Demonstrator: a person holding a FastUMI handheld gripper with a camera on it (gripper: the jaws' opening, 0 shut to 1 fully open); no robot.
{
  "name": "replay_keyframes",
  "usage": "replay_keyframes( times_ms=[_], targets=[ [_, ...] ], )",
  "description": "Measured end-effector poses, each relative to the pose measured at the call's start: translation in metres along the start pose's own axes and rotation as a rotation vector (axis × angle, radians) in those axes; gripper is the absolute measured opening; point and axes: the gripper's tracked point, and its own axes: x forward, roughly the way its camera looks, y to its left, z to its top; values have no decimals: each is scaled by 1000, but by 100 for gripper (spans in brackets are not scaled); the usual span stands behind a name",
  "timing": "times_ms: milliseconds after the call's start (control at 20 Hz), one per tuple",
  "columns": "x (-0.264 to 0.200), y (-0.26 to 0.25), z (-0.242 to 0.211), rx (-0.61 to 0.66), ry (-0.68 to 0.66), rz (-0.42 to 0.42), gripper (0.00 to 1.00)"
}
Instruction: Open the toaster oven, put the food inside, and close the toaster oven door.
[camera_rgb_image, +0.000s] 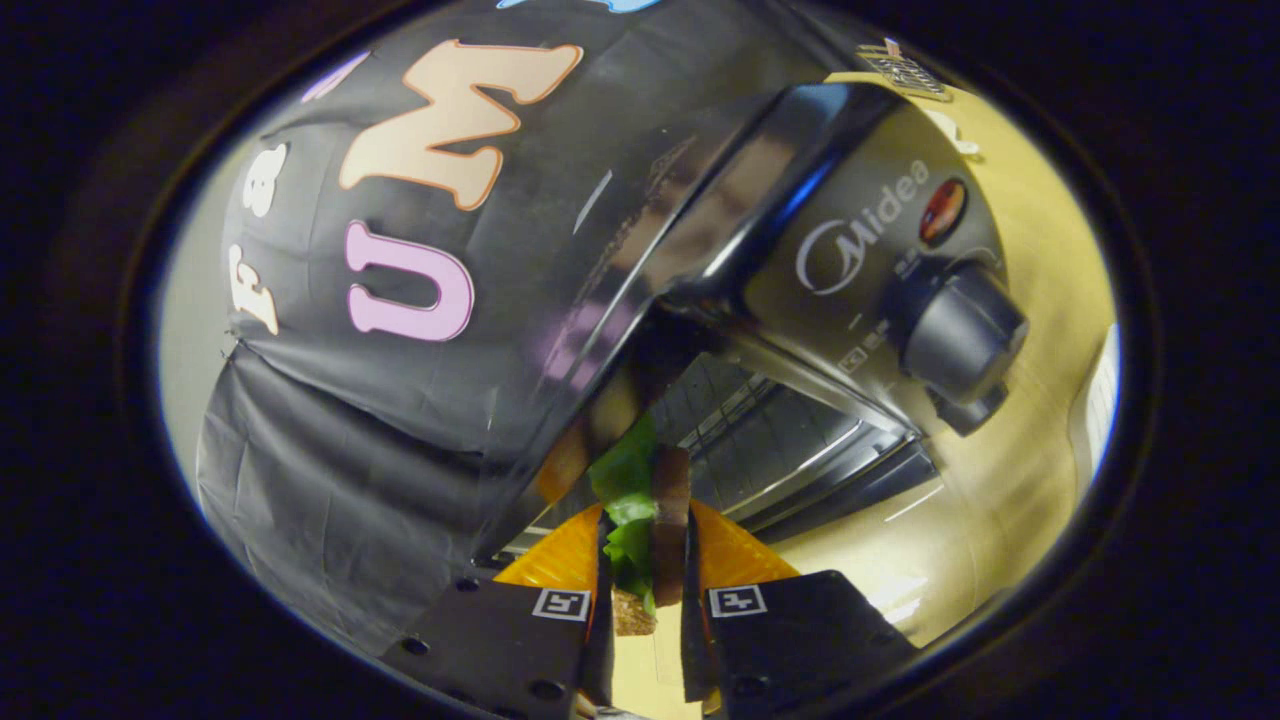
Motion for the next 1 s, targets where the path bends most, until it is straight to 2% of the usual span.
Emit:
replay_keyframes(
  times_ms=[250,450,600,650,800,1000],
  targets=[
    [14,1,5,15,-38,22,29],
    [19,-4,8,-13,-71,-2,29],
    [16,-10,7,-30,-77,-25,35],
    [13,-7,9,-32,-80,-21,41],
    [9,-25,16,-88,-100,-94,58],
    [-7,-36,28,-163,-139,-139,82]
  ],
)
